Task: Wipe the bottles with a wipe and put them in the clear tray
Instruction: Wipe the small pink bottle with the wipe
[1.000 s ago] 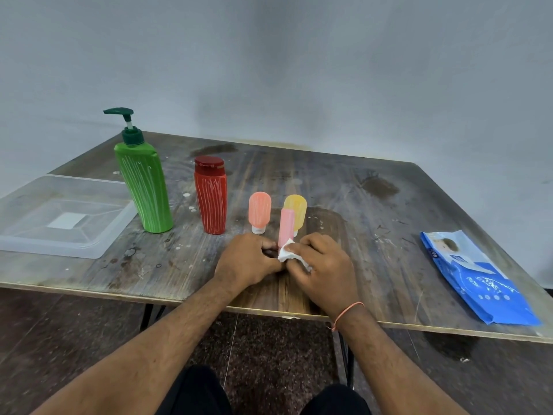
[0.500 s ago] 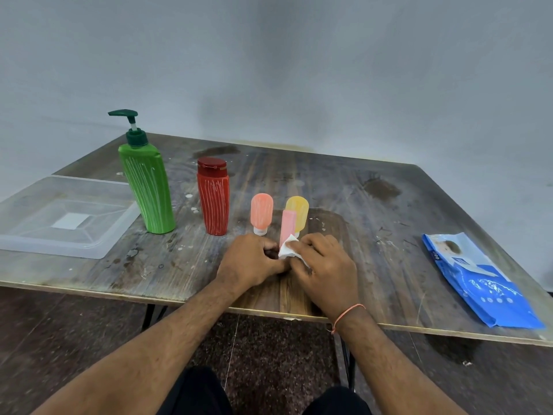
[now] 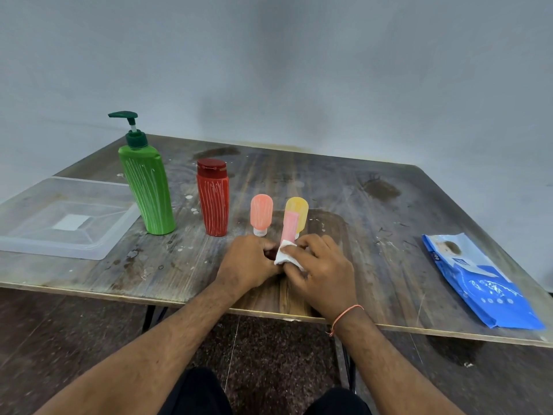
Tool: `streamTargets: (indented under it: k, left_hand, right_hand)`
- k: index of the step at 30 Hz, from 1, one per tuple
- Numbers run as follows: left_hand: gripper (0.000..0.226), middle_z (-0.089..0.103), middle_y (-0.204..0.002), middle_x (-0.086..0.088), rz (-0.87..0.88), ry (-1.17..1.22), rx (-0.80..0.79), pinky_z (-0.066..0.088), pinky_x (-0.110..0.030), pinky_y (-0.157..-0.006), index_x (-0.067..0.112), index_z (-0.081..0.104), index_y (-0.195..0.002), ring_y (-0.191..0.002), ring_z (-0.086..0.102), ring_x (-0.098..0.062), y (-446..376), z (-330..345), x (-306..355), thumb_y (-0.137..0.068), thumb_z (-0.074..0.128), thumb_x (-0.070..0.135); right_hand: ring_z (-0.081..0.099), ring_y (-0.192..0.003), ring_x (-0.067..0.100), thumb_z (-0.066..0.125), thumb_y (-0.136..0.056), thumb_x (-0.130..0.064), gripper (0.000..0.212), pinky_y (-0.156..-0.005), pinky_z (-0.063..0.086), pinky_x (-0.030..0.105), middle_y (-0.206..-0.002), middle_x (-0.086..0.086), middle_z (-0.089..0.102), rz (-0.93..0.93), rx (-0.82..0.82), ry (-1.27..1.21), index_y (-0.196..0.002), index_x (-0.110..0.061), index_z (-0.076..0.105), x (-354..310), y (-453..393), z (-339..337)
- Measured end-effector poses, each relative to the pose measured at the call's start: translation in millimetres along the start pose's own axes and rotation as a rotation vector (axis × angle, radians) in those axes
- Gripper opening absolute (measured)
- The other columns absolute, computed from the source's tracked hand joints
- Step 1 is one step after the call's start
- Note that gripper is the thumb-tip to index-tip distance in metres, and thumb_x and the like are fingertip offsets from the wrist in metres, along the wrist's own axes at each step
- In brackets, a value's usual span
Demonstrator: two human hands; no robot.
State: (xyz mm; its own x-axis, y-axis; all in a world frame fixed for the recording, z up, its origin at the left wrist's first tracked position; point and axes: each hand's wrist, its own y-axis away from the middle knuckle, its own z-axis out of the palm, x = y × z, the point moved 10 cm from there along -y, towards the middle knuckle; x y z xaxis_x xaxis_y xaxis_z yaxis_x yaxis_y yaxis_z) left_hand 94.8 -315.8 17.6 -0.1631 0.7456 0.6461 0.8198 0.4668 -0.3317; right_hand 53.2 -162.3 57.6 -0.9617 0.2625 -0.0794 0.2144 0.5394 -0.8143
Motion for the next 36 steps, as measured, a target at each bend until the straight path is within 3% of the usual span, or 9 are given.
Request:
streamTargets:
  k: [6, 11, 15, 19, 24, 29, 33, 36]
  left_hand:
    - [0.029, 0.070, -0.063, 0.013, -0.038, 0.018, 0.004, 0.053, -0.036, -0.056, 0.031, 0.080, -0.082, -0.059, 0.064, -0.005, 0, 0, -4, -0.075, 0.074, 0.058]
    - [0.020, 0.074, -0.069, 0.018, -0.049, 0.050, -0.024, 0.058, -0.035, -0.063, 0.031, 0.083, -0.089, -0.065, 0.069, -0.002, 1, 2, -3, -0.078, 0.083, 0.047]
    - [0.023, 0.070, -0.062, 0.016, -0.036, 0.055, 0.002, 0.048, -0.027, -0.054, 0.033, 0.078, -0.075, -0.058, 0.064, -0.003, 2, 0, -1, -0.079, 0.078, 0.055]
    - [0.021, 0.077, -0.078, 0.019, -0.046, 0.065, -0.040, 0.055, -0.027, -0.066, 0.033, 0.084, -0.099, -0.071, 0.069, 0.004, 1, 2, -3, -0.080, 0.084, 0.041]
    - [0.019, 0.075, -0.075, 0.019, -0.081, 0.138, -0.048, 0.059, -0.028, -0.068, 0.031, 0.082, -0.092, -0.070, 0.070, 0.003, 3, 3, -3, -0.079, 0.085, 0.045]
    - [0.025, 0.078, -0.084, 0.018, -0.095, 0.180, -0.071, 0.062, -0.037, -0.083, 0.030, 0.079, -0.100, -0.080, 0.073, 0.002, 4, 6, -6, -0.077, 0.088, 0.036]
    - [0.041, 0.078, -0.087, 0.018, -0.108, 0.269, -0.060, 0.062, -0.033, -0.083, 0.032, 0.072, -0.113, -0.083, 0.074, 0.002, 5, 5, -3, -0.077, 0.091, 0.037]
    - [0.037, 0.079, -0.089, 0.018, -0.108, 0.248, -0.058, 0.062, -0.034, -0.084, 0.032, 0.071, -0.109, -0.083, 0.073, 0.003, 5, 5, -4, -0.077, 0.090, 0.036]
  right_hand:
    - [0.062, -0.087, 0.023, 0.076, -0.093, -0.024, 0.020, -0.063, 0.054, 0.035, -0.104, -0.003, 0.067, 0.013, 0.014, 0.006, -0.113, -0.026, 0.081, 4, 0, -2]
    - [0.063, -0.089, 0.022, 0.076, -0.088, -0.017, 0.020, -0.070, 0.055, 0.035, -0.104, -0.002, 0.068, 0.061, 0.012, -0.032, -0.106, -0.022, 0.081, 7, 0, -1]
    - [0.064, -0.090, 0.022, 0.073, -0.093, -0.017, 0.022, -0.073, 0.054, 0.033, -0.105, -0.001, 0.067, 0.085, 0.034, -0.090, -0.113, -0.018, 0.081, 13, 0, -4]
    - [0.065, -0.089, 0.023, 0.078, -0.089, -0.014, 0.021, -0.074, 0.054, 0.033, -0.104, -0.001, 0.068, 0.033, -0.020, -0.106, -0.108, -0.020, 0.082, 6, 0, 2]
    - [0.067, -0.091, 0.021, 0.074, -0.090, -0.012, 0.022, -0.077, 0.056, 0.033, -0.104, -0.001, 0.069, 0.123, 0.024, -0.130, -0.110, -0.016, 0.081, 18, -1, 0]
    - [0.068, -0.091, 0.021, 0.076, -0.087, -0.010, 0.023, -0.076, 0.056, 0.031, -0.102, -0.001, 0.069, 0.088, -0.001, -0.139, -0.108, -0.018, 0.082, 13, -1, 1]
    - [0.066, -0.091, 0.023, 0.069, -0.091, -0.013, 0.022, -0.078, 0.056, 0.034, -0.105, 0.001, 0.069, 0.133, 0.019, -0.139, -0.110, -0.014, 0.081, 19, -2, 0]
    - [0.067, -0.095, 0.023, 0.074, -0.092, -0.014, 0.023, -0.079, 0.056, 0.034, -0.107, 0.001, 0.069, 0.087, -0.016, -0.151, -0.113, -0.015, 0.081, 14, -1, 2]
